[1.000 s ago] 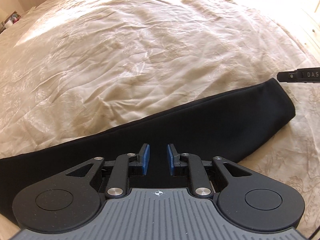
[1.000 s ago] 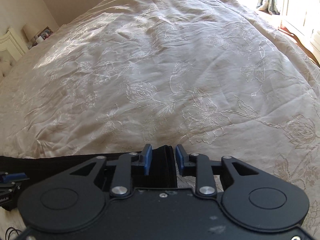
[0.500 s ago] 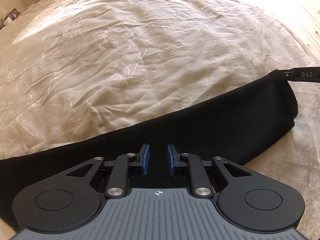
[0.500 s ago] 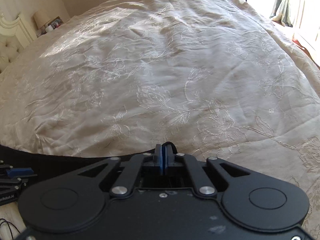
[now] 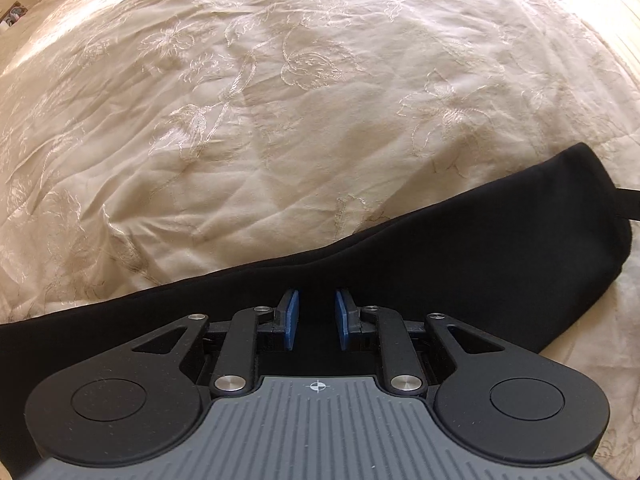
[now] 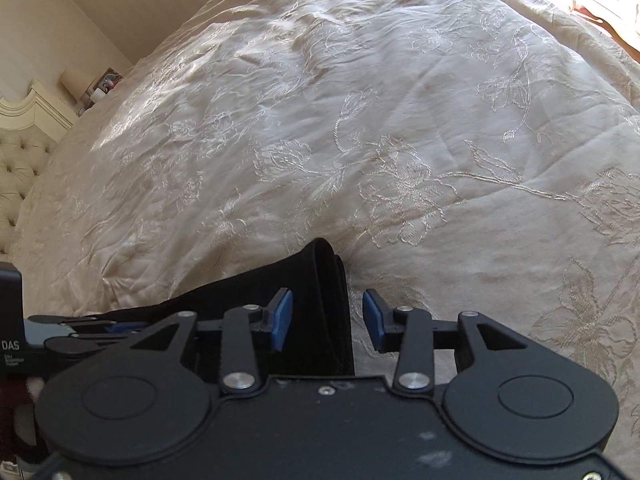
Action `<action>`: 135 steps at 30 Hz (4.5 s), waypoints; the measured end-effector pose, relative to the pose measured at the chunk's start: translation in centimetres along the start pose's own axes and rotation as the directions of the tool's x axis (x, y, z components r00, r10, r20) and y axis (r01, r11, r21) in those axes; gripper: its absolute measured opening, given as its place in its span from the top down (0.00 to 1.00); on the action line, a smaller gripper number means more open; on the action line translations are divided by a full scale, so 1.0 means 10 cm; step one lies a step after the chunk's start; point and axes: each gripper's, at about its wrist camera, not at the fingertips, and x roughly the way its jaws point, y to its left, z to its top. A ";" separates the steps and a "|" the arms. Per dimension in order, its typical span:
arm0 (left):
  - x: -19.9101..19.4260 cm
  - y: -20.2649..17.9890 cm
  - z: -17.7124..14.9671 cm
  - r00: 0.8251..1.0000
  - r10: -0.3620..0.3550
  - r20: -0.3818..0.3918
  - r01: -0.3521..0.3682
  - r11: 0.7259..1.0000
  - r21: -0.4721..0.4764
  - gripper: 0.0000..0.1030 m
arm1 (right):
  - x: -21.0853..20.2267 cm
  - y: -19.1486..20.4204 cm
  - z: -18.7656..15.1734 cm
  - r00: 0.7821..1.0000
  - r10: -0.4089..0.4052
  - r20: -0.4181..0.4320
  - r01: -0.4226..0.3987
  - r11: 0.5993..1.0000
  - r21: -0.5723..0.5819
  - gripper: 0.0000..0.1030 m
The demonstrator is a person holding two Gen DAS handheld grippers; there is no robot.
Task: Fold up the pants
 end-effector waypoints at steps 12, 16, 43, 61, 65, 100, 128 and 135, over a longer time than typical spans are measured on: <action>0.02 0.00 -0.06 0.999 -0.009 0.037 0.007 0.999 0.052 0.80 | 0.31 -0.08 -0.15 0.980 0.120 -0.160 -0.120 0.993 0.013 0.45; 0.02 0.00 -0.06 0.999 -0.013 0.035 0.011 0.999 0.048 0.80 | 0.43 -0.16 -0.11 0.969 0.174 -0.178 -0.164 0.984 0.068 0.42; -0.17 0.58 0.37 0.997 0.017 0.071 -0.007 0.989 -0.148 0.80 | -0.32 0.44 -0.09 0.983 0.184 0.012 -0.184 0.977 0.105 0.77; -0.34 0.58 -0.44 0.992 -0.116 0.050 0.123 0.980 -0.158 0.80 | -0.50 1.12 -0.08 0.996 0.080 0.047 -0.079 0.997 -0.020 0.77; -0.52 1.03 -0.57 0.994 -0.071 0.087 0.091 0.961 -0.263 0.80 | -0.53 1.54 -0.12 0.993 0.104 0.064 -0.101 0.994 -0.047 0.77; -0.99 2.24 -1.33 0.992 -0.054 0.112 0.098 0.894 -0.436 0.78 | 0.20 2.55 -0.85 0.993 0.095 0.068 -0.076 0.969 -0.236 0.61; -0.38 1.92 -1.00 0.999 -0.020 -0.038 0.006 0.947 -0.321 0.91 | 0.53 2.09 -0.47 1.000 -0.009 0.001 0.009 0.959 -0.282 0.97; -0.31 1.88 -1.01 0.998 -0.014 -0.054 -0.004 0.947 -0.321 0.88 | 1.15 2.08 -0.49 0.988 -0.088 -0.125 0.047 0.953 -0.300 0.98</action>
